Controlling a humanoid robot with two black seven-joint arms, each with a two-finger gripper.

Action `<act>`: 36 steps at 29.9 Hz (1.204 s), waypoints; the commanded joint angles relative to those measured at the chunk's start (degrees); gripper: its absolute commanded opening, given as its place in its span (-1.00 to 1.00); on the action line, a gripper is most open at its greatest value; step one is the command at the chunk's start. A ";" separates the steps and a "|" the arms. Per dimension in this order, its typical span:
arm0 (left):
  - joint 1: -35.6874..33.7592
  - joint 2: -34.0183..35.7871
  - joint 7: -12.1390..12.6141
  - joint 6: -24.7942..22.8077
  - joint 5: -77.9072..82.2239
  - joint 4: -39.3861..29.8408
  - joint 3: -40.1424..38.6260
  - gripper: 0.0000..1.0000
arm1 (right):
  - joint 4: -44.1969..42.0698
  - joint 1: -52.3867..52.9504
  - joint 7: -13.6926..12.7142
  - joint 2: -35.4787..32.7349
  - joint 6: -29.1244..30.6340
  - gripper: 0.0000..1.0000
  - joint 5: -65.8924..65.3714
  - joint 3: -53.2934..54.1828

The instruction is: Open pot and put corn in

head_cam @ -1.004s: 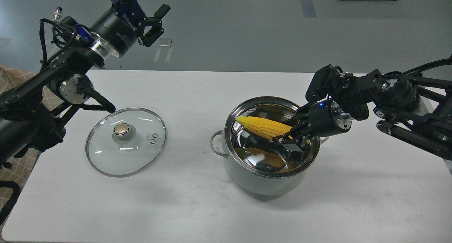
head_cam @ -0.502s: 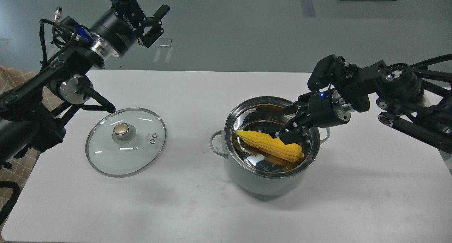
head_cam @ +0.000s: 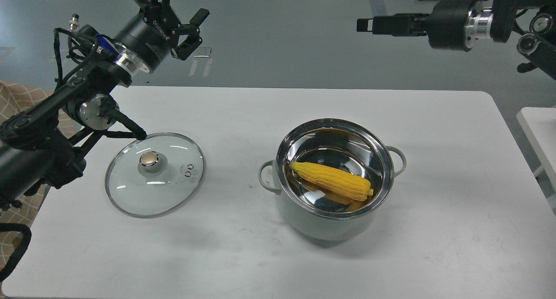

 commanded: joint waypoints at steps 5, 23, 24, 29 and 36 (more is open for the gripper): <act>-2.23 -2.47 0.14 -0.26 -0.68 5.25 -0.07 0.95 | -3.49 -6.15 0.02 0.03 -5.27 1.00 29.62 4.69; -1.88 -13.99 2.95 -11.83 -5.33 19.86 -6.75 0.96 | -13.60 -20.22 0.02 10.31 2.63 1.00 54.27 22.72; -1.80 -13.99 2.95 -11.83 -5.60 19.77 -6.84 0.96 | -13.86 -20.22 0.02 10.40 3.07 1.00 54.71 22.72; -0.83 -13.91 2.87 -11.83 -5.78 19.51 -6.84 0.96 | -14.04 -21.63 0.02 10.40 3.60 1.00 55.15 22.81; -0.48 -13.64 2.87 -11.83 -5.78 19.07 -7.02 0.96 | -14.13 -22.51 0.02 10.57 3.78 1.00 55.15 23.33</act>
